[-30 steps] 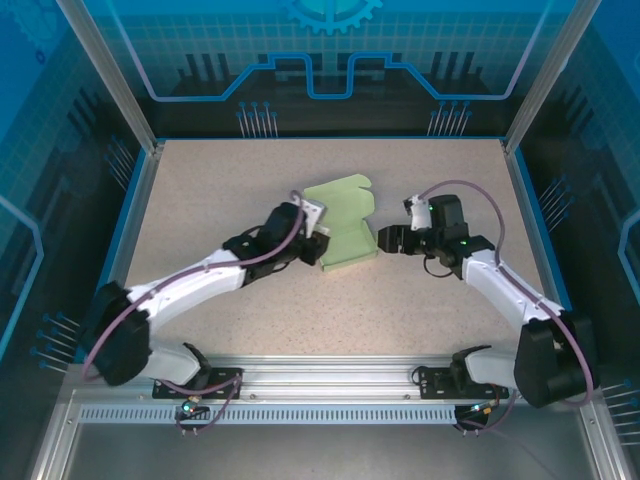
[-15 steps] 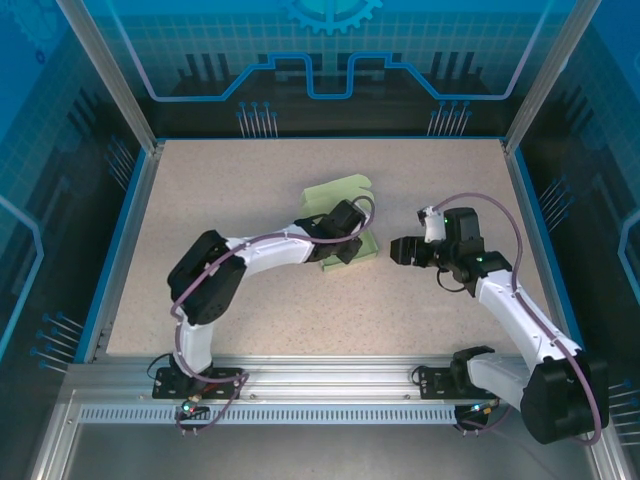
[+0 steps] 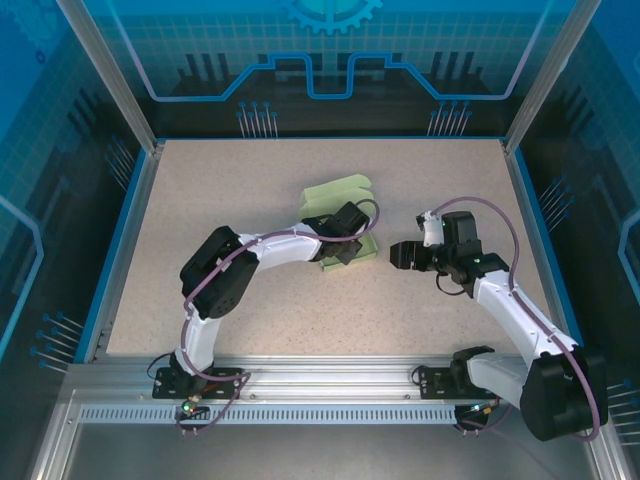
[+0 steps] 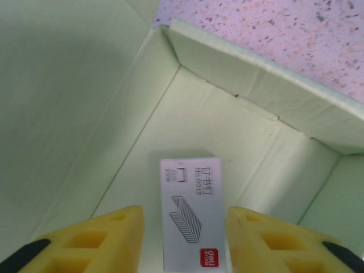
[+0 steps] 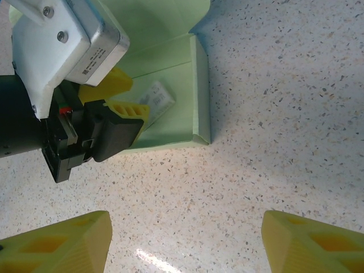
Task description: Fold the paper box
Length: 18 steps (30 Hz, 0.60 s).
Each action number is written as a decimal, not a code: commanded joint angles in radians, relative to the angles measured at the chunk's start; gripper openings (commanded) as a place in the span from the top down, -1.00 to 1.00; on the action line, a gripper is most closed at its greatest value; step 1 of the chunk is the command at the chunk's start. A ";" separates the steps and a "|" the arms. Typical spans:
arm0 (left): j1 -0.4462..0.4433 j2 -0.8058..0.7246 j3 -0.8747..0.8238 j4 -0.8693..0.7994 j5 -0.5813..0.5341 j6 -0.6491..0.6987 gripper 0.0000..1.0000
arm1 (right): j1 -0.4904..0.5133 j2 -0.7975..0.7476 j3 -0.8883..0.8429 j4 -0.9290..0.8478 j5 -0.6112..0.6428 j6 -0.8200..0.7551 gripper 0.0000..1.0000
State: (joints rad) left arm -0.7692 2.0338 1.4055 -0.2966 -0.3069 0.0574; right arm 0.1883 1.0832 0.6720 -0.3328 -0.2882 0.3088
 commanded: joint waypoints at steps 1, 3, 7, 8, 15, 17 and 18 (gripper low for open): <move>0.010 -0.051 0.012 -0.028 -0.033 0.011 0.05 | -0.013 0.005 -0.012 0.009 -0.009 -0.005 -0.42; 0.010 -0.080 0.000 -0.024 -0.027 0.009 0.01 | -0.010 0.007 -0.014 0.012 -0.009 -0.002 -0.42; 0.010 -0.151 -0.036 -0.005 0.002 -0.009 -0.05 | 0.000 0.033 -0.003 0.027 -0.005 0.002 -0.42; 0.010 -0.177 -0.050 0.000 0.014 -0.017 -0.07 | 0.010 0.044 0.003 0.033 -0.004 0.005 -0.42; 0.021 -0.416 -0.224 0.088 0.037 -0.082 -0.23 | 0.083 0.176 0.127 0.081 0.077 -0.070 -0.42; 0.043 -0.492 -0.284 0.108 0.036 -0.109 -0.29 | 0.092 0.223 0.170 0.130 0.093 -0.121 -0.41; 0.055 -0.527 -0.312 0.117 0.036 -0.123 -0.31 | 0.093 0.246 0.191 0.148 0.095 -0.145 -0.40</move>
State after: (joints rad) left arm -0.7464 1.5871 1.1591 -0.2260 -0.2852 -0.0063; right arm 0.2684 1.2903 0.7933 -0.2695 -0.2268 0.2485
